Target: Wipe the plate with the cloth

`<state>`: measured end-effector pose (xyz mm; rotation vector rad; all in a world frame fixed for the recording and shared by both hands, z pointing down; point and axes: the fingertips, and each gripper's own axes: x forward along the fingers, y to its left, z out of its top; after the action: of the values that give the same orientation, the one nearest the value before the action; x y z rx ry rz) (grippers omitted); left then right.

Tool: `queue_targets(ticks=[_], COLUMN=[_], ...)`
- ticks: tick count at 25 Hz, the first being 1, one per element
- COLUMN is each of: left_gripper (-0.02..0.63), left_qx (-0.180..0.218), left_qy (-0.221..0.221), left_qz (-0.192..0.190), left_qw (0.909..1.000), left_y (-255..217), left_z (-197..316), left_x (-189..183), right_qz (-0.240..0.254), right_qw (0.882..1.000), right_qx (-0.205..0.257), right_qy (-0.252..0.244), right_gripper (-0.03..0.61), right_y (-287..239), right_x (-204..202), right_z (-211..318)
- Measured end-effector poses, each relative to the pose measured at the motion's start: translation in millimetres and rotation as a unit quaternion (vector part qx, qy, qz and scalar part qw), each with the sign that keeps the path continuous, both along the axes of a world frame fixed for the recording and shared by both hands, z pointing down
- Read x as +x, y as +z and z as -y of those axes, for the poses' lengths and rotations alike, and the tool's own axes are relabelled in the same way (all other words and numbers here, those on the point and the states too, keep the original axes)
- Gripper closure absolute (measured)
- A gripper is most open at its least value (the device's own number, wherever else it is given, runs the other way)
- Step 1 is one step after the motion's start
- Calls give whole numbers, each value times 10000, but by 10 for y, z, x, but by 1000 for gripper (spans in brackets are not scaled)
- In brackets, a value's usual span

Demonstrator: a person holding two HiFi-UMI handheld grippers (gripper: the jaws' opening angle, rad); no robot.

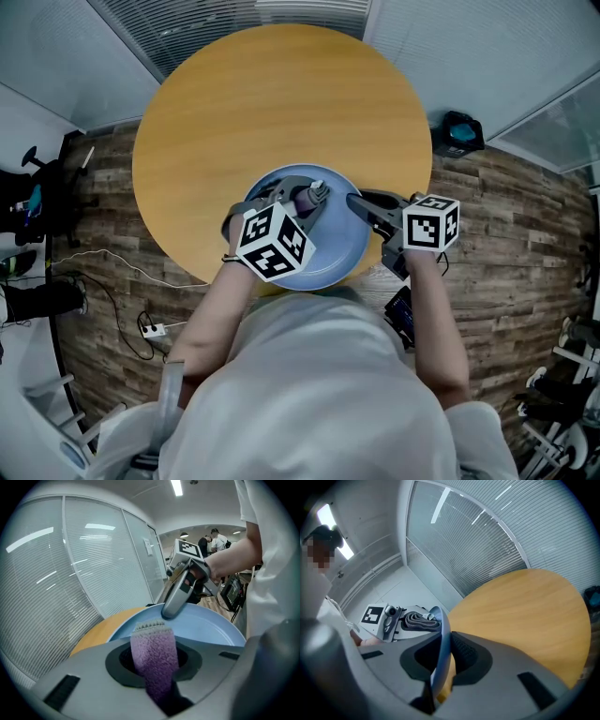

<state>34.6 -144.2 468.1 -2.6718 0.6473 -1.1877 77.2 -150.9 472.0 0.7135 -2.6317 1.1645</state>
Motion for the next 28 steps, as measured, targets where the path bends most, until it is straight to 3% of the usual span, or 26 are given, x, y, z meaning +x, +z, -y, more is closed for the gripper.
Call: queue_targets(ticks=[10, 28], left_gripper=[537, 537], left_qx=[43, -1], left_qy=[-173, 323], left_qz=[78, 130], left_qw=[9998, 9994], left_y=[-9, 44], left_z=[73, -191], left_x=[-59, 285], right_qz=[-33, 30], right_qw=[10000, 9998], right_qx=[-52, -38], right_qy=[-22, 208], right_gripper=[526, 526], right_y=[-10, -50], right_x=[-30, -47], right_z=[6, 80])
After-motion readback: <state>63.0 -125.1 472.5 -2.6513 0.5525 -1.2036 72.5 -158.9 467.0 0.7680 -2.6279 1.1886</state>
